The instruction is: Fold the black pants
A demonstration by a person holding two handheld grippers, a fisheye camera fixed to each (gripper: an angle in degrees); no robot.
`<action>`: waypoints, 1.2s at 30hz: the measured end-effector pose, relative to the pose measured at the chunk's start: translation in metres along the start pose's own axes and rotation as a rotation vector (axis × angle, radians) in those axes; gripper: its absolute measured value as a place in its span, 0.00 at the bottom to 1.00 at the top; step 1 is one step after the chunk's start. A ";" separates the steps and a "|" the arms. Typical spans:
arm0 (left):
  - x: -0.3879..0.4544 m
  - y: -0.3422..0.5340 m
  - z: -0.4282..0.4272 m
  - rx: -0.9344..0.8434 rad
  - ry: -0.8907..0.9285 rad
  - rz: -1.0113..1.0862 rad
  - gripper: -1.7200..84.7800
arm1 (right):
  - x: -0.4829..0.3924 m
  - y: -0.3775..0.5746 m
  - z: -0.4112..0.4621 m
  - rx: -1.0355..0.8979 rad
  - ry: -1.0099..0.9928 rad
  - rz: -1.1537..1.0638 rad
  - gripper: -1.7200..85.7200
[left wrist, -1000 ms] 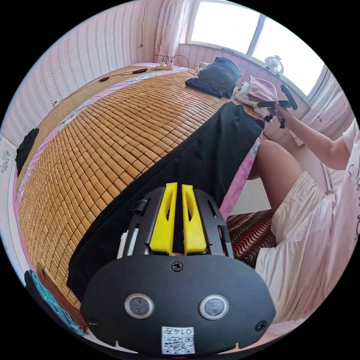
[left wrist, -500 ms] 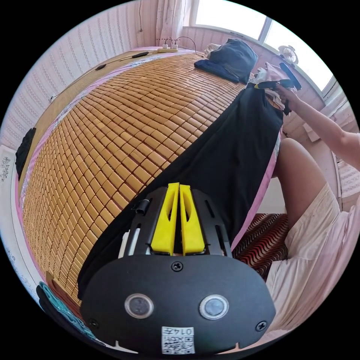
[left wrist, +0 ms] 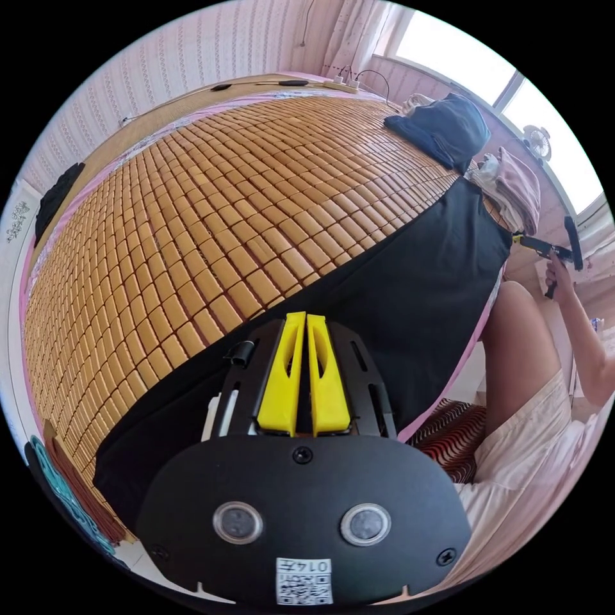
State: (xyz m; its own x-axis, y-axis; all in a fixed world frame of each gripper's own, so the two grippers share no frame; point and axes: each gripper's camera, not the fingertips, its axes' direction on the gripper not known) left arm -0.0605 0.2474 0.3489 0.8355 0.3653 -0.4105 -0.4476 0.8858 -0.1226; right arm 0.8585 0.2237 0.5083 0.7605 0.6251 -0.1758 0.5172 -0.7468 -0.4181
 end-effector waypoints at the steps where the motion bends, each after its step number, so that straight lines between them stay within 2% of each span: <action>1: 0.000 0.001 -0.001 -0.001 -0.004 -0.001 0.01 | 0.008 0.008 0.005 -0.014 -0.046 0.045 0.15; 4: 0.000 0.005 -0.003 -0.004 -0.015 0.009 0.01 | 0.026 0.009 0.006 0.018 -0.283 0.160 0.16; 9: -0.003 0.015 -0.009 0.013 -0.005 -0.022 0.01 | 0.010 -0.004 0.014 -0.026 -0.298 0.174 0.06; 12: -0.002 0.024 -0.017 0.042 0.004 -0.017 0.01 | -0.001 0.006 -0.007 0.031 -0.242 0.157 0.04; 18: -0.002 0.046 -0.025 0.070 0.005 -0.008 0.01 | -0.022 -0.003 0.005 -0.037 -0.220 0.142 0.04; 21: -0.007 0.069 -0.048 0.108 -0.033 0.015 0.02 | -0.057 -0.013 -0.014 -0.022 -0.040 0.087 0.05; 23: -0.017 0.090 -0.065 0.124 -0.056 0.010 0.03 | -0.110 -0.024 -0.033 0.018 0.107 -0.057 0.06; 27: -0.060 0.148 -0.099 0.087 -0.151 -0.093 0.07 | -0.235 -0.037 -0.049 0.114 0.090 -0.422 0.08; 30: -0.100 0.191 -0.120 0.077 -0.211 -0.245 0.08 | -0.359 -0.038 -0.045 0.120 -0.158 -0.713 0.11; 32: -0.122 0.214 -0.130 0.092 -0.222 -0.344 0.09 | -0.459 -0.031 -0.032 0.048 -0.364 -0.905 0.13; 36: -0.162 0.253 -0.140 0.103 -0.269 -0.504 0.11 | -0.595 -0.007 -0.010 -0.057 -0.485 -1.141 0.14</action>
State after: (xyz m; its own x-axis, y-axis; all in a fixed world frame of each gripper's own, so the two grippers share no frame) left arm -0.3541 0.3719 0.2579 0.9951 -0.0603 -0.0782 0.0481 0.9876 -0.1495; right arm 0.4064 -0.1460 0.6250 -0.3526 0.9343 -0.0535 0.8133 0.2777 -0.5113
